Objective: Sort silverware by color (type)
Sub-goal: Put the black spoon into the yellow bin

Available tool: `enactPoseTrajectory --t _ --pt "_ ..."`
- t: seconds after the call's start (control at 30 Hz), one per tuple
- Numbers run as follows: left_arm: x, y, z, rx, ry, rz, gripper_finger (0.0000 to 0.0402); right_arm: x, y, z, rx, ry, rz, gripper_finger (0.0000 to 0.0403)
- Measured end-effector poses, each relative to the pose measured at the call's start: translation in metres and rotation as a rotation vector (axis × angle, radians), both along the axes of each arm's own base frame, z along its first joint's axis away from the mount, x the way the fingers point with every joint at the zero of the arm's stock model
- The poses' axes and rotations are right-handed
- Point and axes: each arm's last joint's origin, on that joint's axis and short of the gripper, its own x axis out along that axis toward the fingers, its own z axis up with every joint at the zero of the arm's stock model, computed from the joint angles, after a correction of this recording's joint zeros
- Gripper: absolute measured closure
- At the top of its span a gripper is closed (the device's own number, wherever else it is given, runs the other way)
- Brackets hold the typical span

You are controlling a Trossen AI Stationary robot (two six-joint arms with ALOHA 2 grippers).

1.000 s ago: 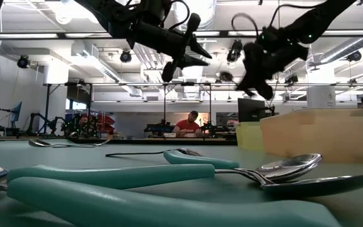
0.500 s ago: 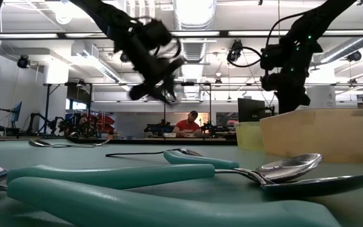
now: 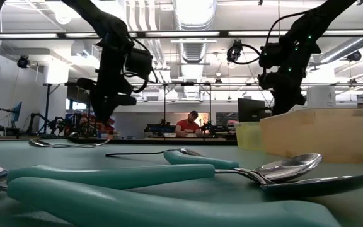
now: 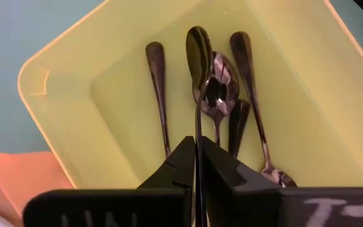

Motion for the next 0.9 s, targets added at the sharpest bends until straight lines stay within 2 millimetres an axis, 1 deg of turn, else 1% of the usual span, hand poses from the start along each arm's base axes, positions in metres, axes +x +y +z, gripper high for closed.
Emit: enactPoseTrajectory --t 0.1,0.2,0.3,0.4,0.53,0.63,0.73,0.9 --pt "-0.002 0.003 0.000 -0.007 0.011 -0.018 0.0322 0.000 0.000 0.000 0.012 -0.001 -0.019 0.0391" --pt "-0.005 0.004 0.000 -0.022 0.038 -0.044 0.0322 -0.001 0.002 -0.001 0.036 0.004 -0.010 0.0376" --pt "-0.010 0.007 -0.002 -0.036 0.064 -0.046 0.0322 -0.002 0.004 -0.002 0.052 0.018 -0.006 0.0349" --pt "-0.016 0.008 -0.007 -0.053 0.086 -0.033 0.0322 -0.003 0.005 -0.002 0.060 0.029 0.003 0.0314" --pt "-0.028 0.007 -0.021 -0.085 0.128 -0.015 0.0322 -0.004 0.005 -0.002 0.068 0.029 -0.015 0.0267" --pt "-0.036 0.009 -0.031 -0.097 0.136 0.009 0.0322 -0.003 0.005 -0.002 0.076 0.024 -0.040 0.0244" --pt "-0.041 0.013 -0.039 -0.119 0.096 0.034 0.0322 -0.003 0.004 -0.002 0.081 0.021 -0.055 0.0235" --pt "-0.041 0.018 -0.049 -0.113 -0.012 0.051 0.0322 -0.003 0.004 -0.002 0.079 0.020 -0.056 0.0241"
